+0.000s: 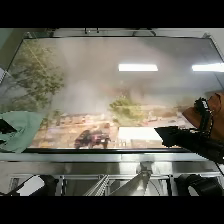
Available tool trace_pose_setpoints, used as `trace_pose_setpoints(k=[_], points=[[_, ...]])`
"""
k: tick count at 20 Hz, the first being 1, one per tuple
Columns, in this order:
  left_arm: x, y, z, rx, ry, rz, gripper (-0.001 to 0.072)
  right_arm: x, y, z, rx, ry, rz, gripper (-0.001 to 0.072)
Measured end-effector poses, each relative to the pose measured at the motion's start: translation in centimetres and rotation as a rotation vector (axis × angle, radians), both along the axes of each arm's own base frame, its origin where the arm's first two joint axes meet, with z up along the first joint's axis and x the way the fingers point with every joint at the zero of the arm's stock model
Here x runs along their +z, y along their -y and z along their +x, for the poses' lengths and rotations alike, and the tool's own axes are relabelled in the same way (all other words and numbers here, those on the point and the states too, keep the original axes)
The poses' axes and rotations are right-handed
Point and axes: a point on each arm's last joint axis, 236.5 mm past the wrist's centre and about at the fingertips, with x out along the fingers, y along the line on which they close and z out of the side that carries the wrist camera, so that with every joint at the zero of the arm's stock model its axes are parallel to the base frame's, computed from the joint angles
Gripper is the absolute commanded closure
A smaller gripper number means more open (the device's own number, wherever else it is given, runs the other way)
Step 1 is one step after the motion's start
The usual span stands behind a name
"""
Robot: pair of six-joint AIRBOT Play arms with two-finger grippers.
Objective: Fold the shirts.
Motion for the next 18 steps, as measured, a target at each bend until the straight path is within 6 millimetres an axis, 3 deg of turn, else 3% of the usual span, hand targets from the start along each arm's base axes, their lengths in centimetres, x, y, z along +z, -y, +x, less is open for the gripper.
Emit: trace_pose_setpoints(k=[6,7,8,9,10,13,17,18], points=[[-5.0,0.2,-0.7,-0.011,-0.111,-0.125,0.0013,0.3,0.1,0.5,-0.016,0.02,0.006,0.0692],[-5.7,0.2,-0.7,-0.01,-0.12,-0.135,0.0104,0.4,0.1,0.6,-0.019,0.024,0.007,0.0692],[-6.2,0.2,-0.7,-0.009,-0.127,-0.141,0.0303,0.4,0.2,0.7,-0.02,0.026,0.007,0.0692],[-6.7,0.0,-0.6,-0.013,-0.129,-0.14,0.0623,0.5,0.2,0.7,-0.022,0.029,0.008,0.0692],[-7.0,-0.3,-0.5,-0.017,-0.125,-0.135,0.0687,0.5,0.2,0.8,-0.024,0.031,0.009,0.0692],[-6.3,-0.7,1.6,-0.04,-0.052,-0.139,0.0687,0.5,0.2,0.8,-0.025,0.032,0.009,0.0692],[-1.8,0.3,7.6,-0.078,0.16,-0.206,0.0683,0.6,0.2,0.8,-0.026,0.034,0.01,0.0692],[-0.6,0.5,8.7,-0.104,0.194,-0.208,0.043,0.6,0.2,0.8,-0.026,0.034,0.01,0.0692]])
